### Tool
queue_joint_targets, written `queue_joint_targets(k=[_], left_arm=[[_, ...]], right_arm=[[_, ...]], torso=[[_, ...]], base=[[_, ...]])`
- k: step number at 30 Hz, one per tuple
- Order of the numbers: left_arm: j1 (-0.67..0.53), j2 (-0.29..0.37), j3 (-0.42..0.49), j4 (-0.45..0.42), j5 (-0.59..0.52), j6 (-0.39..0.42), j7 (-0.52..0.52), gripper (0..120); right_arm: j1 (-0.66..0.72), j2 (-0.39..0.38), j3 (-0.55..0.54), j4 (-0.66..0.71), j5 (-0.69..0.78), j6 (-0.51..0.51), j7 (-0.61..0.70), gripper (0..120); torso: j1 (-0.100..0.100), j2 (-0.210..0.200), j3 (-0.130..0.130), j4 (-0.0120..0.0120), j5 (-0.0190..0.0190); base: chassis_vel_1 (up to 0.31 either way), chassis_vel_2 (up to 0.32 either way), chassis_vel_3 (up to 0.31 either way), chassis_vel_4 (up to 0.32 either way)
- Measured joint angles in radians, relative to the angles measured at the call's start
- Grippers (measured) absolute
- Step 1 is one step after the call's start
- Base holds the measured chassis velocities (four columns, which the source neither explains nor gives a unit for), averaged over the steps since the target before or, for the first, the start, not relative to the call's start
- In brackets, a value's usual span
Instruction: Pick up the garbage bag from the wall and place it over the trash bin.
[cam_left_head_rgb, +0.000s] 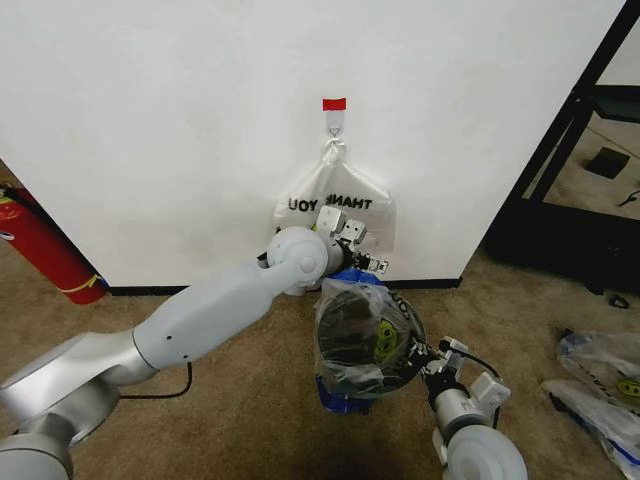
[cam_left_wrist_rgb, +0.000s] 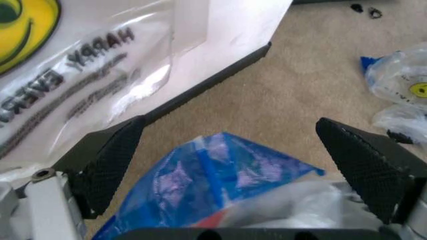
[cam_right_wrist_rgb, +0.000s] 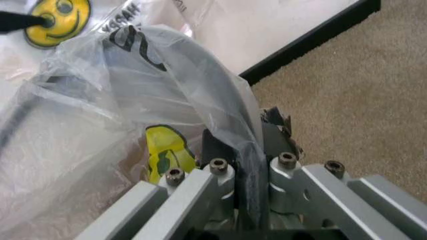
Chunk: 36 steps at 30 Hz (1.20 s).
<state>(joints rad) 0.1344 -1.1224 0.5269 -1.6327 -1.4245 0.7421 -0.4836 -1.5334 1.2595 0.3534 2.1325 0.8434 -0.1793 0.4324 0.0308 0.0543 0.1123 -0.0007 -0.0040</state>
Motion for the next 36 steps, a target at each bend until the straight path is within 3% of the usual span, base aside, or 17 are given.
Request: queue_joint_targets(k=[6,18,22,24,28,30,36], left_arm=[[-0.013,-0.02,0.007,0.067,-0.034,-0.001,0.022,98],[-0.005,-0.002,0.031,0.104,-0.004,-0.004,0.109,90],[-0.004,0.0,0.034,0.117,0.011,-0.005,0.122,74],[-0.004,0.0,0.034,0.118,0.012,-0.005,0.123,72],[-0.003,0.007,0.037,0.117,0.015,-0.006,0.125,52],[-0.001,0.009,0.037,0.116,0.015,-0.006,0.125,50],[0.006,0.027,0.042,0.093,0.015,-0.006,0.129,22]], right_arm=[[0.001,-0.011,-0.001,0.001,-0.015,0.001,-0.002,0],[0.002,-0.022,0.003,0.009,-0.023,0.004,-0.002,0],[0.003,-0.023,0.001,0.012,-0.017,0.004,0.0,0],[0.003,-0.024,0.001,0.012,-0.016,0.004,0.001,0],[0.004,-0.027,0.003,0.014,-0.01,0.003,0.005,0],[0.005,-0.027,0.004,0.014,-0.01,0.003,0.006,0],[0.01,-0.028,0.004,0.014,-0.007,0.001,0.013,0]], torso=[[0.0,0.0,0.0,-0.0003,-0.0001],[0.0,0.0,0.0,-0.0001,-0.0002],[0.0,0.0,0.0,-0.0003,-0.0002],[0.0,0.0,0.0,-0.0002,-0.0002],[0.0,0.0,0.0,-0.0003,-0.0001],[0.0,0.0,0.0,-0.0003,-0.0001],[0.0,0.0,0.0,-0.0003,-0.0002]], base=[[0.0,0.0,0.0,0.0],[0.0,0.0,0.0,0.0],[0.0,0.0,0.0,0.0],[0.0,0.0,0.0,0.0],[0.0,0.0,0.0,0.0],[0.0,0.0,0.0,0.0],[0.0,0.0,0.0,0.0]])
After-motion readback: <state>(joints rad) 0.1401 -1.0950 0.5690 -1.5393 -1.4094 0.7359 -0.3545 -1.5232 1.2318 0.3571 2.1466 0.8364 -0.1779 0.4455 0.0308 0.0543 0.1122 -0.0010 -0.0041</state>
